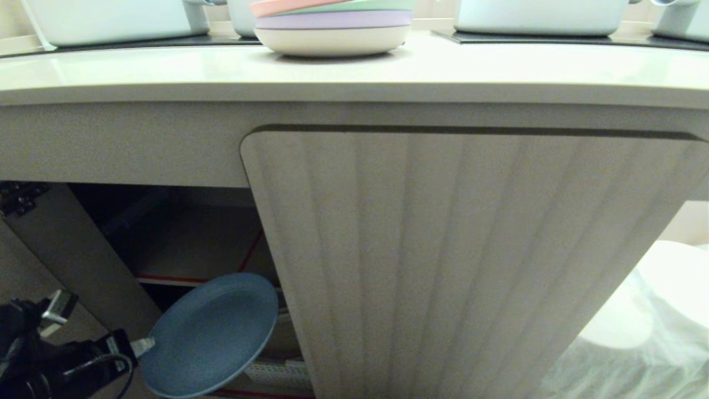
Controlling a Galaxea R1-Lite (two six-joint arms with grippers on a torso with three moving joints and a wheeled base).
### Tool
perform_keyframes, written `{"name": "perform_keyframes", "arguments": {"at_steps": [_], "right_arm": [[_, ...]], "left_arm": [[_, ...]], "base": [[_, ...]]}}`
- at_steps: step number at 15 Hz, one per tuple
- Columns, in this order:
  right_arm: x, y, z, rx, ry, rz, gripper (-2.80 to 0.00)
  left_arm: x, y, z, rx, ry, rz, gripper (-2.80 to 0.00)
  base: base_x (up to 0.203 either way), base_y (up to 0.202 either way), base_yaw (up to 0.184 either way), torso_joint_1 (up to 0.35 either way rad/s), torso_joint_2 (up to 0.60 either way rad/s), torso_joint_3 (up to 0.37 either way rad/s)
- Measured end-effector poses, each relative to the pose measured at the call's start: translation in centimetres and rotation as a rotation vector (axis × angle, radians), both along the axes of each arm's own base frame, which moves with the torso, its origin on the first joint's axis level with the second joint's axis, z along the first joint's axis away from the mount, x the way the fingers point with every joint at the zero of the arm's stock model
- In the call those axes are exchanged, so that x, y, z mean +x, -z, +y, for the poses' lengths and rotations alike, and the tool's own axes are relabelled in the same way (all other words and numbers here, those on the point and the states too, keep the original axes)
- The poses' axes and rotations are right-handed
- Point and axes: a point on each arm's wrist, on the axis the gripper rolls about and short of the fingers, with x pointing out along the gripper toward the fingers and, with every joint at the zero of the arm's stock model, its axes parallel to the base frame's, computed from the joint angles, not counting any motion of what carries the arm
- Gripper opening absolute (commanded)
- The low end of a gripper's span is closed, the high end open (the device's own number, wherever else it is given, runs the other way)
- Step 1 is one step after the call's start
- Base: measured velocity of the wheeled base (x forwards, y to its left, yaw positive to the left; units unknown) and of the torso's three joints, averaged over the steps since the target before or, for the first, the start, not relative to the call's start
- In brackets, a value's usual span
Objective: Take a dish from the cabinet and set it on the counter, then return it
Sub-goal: Place it on the table
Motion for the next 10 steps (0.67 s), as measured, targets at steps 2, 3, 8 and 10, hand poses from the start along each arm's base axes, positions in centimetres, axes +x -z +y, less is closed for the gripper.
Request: {"name": "perform_keyframes", "arguments": {"at_steps": [2,3,8,10], "right_arm": [[0.0,0.0,0.0,0.000,0.000,0.000,-2.80],[0.0,0.0,0.0,0.000,0.000,0.000,-2.80],[0.0,0.0,0.0,0.001,0.000,0.000,-2.80],[0.0,0.0,0.0,0.000,0.000,0.000,-2.80]], "left_arm": [[-1.1,0.1,-0.3,0.005,0.017,-0.003,-2.80],[-1.6,0.2,-0.5,0.008,0.024,-0.002,-2.80],[-2.9,0.4,-0.9,0.025,0.058,-0.003,-2.80],[-3.4,0.5,-1.0,0.032,0.092,0.002,-2.80]], "base": [[0.000,0.000,0.000,0.000,0.00,0.000],[0.000,0.000,0.000,0.000,0.00,0.000],[0.000,0.000,0.000,0.000,0.00,0.000],[0.000,0.000,0.000,0.000,0.00,0.000]]}}
